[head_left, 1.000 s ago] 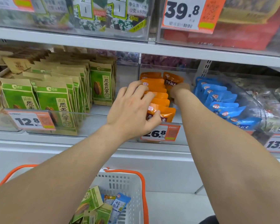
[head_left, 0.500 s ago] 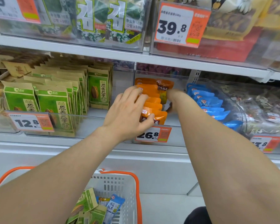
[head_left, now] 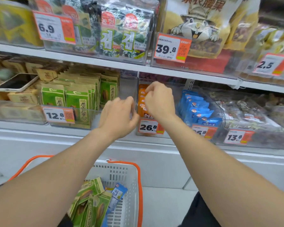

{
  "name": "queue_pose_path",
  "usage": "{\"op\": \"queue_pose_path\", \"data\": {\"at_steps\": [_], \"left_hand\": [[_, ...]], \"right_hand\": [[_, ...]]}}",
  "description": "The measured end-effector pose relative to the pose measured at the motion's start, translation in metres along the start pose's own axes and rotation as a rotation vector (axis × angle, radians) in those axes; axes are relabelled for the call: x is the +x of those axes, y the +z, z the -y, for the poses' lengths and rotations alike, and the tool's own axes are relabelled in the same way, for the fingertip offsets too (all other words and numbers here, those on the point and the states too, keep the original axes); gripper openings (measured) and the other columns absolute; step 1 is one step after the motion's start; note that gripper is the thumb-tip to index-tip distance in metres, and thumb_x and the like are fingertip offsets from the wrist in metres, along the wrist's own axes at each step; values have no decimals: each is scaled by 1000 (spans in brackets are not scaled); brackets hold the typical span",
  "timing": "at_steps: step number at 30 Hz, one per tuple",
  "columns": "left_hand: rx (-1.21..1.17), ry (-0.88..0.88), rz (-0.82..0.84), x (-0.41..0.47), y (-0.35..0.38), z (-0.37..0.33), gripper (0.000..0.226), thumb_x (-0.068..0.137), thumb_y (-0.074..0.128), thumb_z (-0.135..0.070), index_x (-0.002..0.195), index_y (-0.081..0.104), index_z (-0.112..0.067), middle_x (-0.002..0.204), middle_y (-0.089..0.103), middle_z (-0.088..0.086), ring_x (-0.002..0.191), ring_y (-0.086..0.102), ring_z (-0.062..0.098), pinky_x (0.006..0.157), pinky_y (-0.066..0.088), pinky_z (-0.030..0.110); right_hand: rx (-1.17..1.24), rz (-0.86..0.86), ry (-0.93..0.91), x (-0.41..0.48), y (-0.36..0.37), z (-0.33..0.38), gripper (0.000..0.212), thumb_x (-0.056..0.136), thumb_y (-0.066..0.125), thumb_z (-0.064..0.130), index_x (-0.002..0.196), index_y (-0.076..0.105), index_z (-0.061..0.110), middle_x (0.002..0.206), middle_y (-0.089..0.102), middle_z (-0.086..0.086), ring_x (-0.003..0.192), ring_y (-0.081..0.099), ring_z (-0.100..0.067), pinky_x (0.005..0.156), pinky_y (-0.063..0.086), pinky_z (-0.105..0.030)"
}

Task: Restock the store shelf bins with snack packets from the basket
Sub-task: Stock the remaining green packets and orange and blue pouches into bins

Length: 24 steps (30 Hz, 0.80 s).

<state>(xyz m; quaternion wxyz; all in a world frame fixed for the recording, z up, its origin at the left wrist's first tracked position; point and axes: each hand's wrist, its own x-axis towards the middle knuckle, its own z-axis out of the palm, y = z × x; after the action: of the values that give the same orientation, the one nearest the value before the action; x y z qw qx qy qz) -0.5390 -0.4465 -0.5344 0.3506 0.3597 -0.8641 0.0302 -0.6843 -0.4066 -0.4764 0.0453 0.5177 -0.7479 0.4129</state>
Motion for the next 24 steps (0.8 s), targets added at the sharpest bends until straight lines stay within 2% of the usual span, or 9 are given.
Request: {"op": "queue_pose_path", "data": {"at_steps": [2,4,7,9,13,16,18,20,24], "left_hand": [[93,-51,226,-18,-8,5,21,94,53,-41,91,57,-20,75,61,-1,81,62,35,74,38,39],[232,-107,505,-40,-12,14,23,96,50,-43,98,64,-24,96,71,3,101,65,32,84,37,40],[336,-149,893,-77,-13,33,26,100,50,-40,118,66,-27,122,67,3,121,59,28,104,35,45],[363,-182,1058,-98,-10,44,31,103,49,-36,128,63,-26,131,62,4,122,58,30,101,36,44],[318,-220,1182,-144,9,60,19,100,52,-19,113,65,-18,117,63,4,101,62,29,87,49,38],[339,-142,1241,-173,24,60,30,98,55,-7,125,62,-18,126,61,7,105,63,29,86,54,38],[354,-75,1312,-186,34,53,42,98,54,-1,137,58,-15,134,59,8,117,63,30,87,52,38],[366,-23,1419,-197,48,52,49,97,56,4,142,56,-13,139,59,9,121,63,31,89,54,39],[419,-13,1568,-212,72,54,77,94,59,9,161,34,-21,156,43,14,133,55,35,91,54,41]], "right_hand": [[-79,83,-95,-33,7,13,26,86,48,16,91,73,19,89,73,-7,84,67,-32,70,56,-37],[-175,205,-150,-65,21,18,24,87,49,19,89,73,14,88,71,-12,81,65,-37,64,54,-38],[-284,438,-164,-106,47,17,22,87,52,18,95,72,11,92,70,-17,83,65,-40,63,49,-36],[-367,628,-189,-130,60,13,21,87,55,18,100,69,11,99,66,-15,86,63,-38,68,50,-36],[-567,980,-377,-168,82,5,23,95,55,15,116,62,14,101,50,-6,91,57,-33,73,44,-36],[-688,1199,-520,-189,99,-5,14,94,52,7,104,59,14,89,52,-1,78,57,-24,61,45,-33],[-741,1257,-554,-197,107,-12,9,95,54,6,96,55,15,82,48,0,71,53,-20,54,40,-31],[-761,1282,-570,-203,114,-18,8,95,56,7,94,56,15,81,48,2,69,51,-18,56,42,-33],[-758,1304,-559,-203,126,-35,17,94,57,9,109,64,15,100,61,-2,81,59,-23,62,45,-35]]}}
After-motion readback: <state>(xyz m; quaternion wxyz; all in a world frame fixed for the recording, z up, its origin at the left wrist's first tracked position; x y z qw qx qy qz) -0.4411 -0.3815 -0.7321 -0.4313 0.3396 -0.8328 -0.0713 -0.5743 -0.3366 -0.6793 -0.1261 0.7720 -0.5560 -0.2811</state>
